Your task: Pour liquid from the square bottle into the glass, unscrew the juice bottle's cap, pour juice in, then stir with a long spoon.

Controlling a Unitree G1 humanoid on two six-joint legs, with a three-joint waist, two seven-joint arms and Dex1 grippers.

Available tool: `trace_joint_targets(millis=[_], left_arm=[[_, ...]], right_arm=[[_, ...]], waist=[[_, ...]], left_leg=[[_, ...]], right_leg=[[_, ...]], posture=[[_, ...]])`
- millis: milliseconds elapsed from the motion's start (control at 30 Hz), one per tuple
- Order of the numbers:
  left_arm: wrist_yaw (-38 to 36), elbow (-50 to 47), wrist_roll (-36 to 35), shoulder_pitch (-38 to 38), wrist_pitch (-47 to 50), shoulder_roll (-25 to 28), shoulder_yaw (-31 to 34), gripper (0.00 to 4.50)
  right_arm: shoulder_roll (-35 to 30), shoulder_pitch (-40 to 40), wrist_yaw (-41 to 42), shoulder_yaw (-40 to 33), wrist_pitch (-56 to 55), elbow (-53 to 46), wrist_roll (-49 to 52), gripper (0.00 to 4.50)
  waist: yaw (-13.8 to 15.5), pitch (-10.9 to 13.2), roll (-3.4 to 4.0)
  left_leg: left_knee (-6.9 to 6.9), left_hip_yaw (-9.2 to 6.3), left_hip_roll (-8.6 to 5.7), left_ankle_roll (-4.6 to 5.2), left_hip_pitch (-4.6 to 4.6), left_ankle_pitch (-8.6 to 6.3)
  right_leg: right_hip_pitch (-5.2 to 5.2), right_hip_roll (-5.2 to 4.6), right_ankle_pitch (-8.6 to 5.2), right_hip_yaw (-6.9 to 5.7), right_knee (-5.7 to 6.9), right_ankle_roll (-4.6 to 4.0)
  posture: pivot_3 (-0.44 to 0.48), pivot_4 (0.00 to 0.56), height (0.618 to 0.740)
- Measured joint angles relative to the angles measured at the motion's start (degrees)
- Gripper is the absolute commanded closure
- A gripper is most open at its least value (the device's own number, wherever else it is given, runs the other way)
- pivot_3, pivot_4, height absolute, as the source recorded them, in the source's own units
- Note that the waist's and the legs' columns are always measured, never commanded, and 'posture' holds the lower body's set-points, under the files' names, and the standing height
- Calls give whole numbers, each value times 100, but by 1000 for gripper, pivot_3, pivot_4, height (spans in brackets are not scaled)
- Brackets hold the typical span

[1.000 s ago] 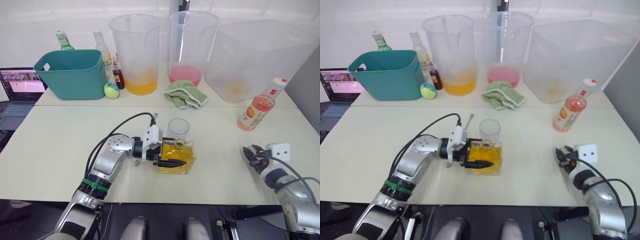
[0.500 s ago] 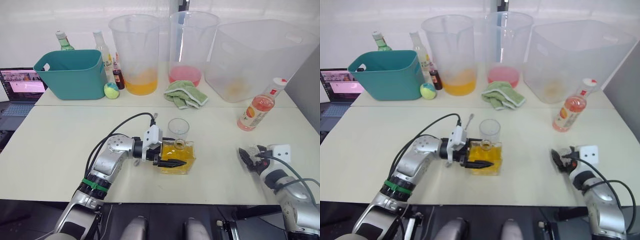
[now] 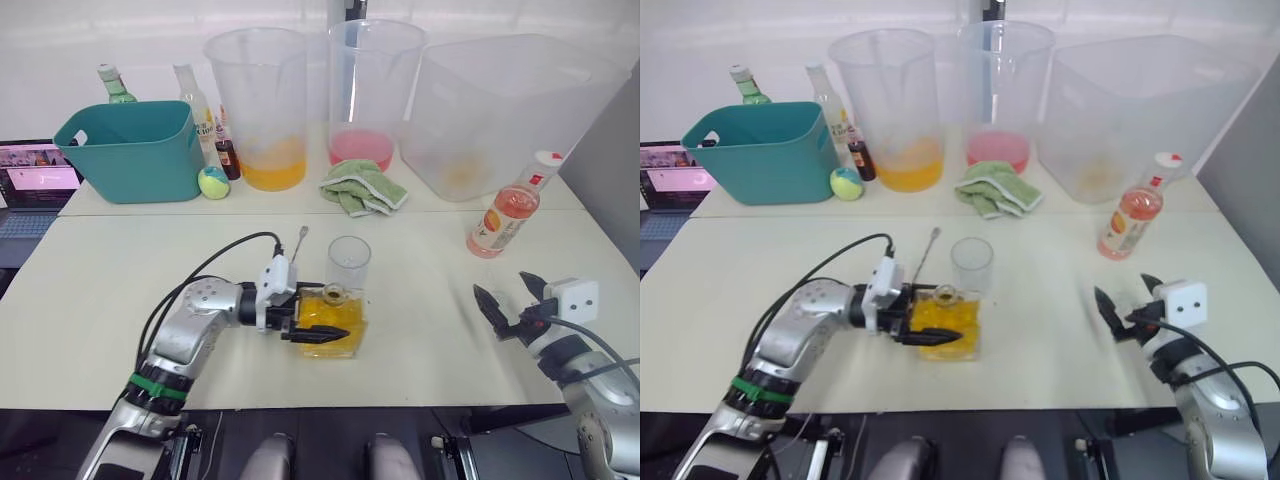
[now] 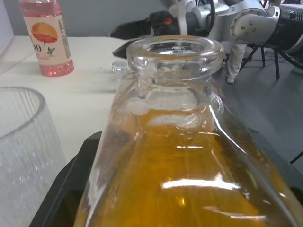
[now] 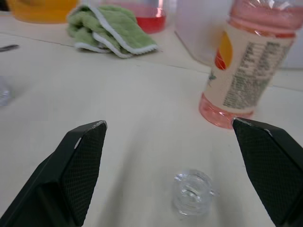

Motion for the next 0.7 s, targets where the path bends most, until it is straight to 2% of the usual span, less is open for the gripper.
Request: trace_joint_targets(millis=[133,300,500,700], left_arm=[[115,-329,-255,176,416,312,353,1683],[197,-396,-493,157,647,735,904,1683],[197,626,-204,-553,216,925,1155,1683],[484,2133,641,-1638,-921,499,1060,1683]], right_arm=[[-35,232,-6,468,355,-903,-7,50],[-29,260,-158,1200,673,-1493,-299,50],[174,83,-393,1725,869,-1557,-507,50],[480,-131,-572,2098,1035,-1564,-562,50]], waist=[[20,3,1],[79,6,0],[160,9,-4],[154,10,-10]], left_leg=[[1,-1,1,0,-5,0],[0,-1,3,-1,-13,0],[1,-2,0,-1,-18,0],[19,-11,-4,-28,-96,17]], right_leg=[[-4,3,-1,1,-3,-1],[-13,7,-1,1,-7,-1],[-13,7,0,0,-8,-1],[-93,7,6,-6,17,-9]], posture=[[0,150,738],[0,150,738],[0,150,738],[0,150,738]])
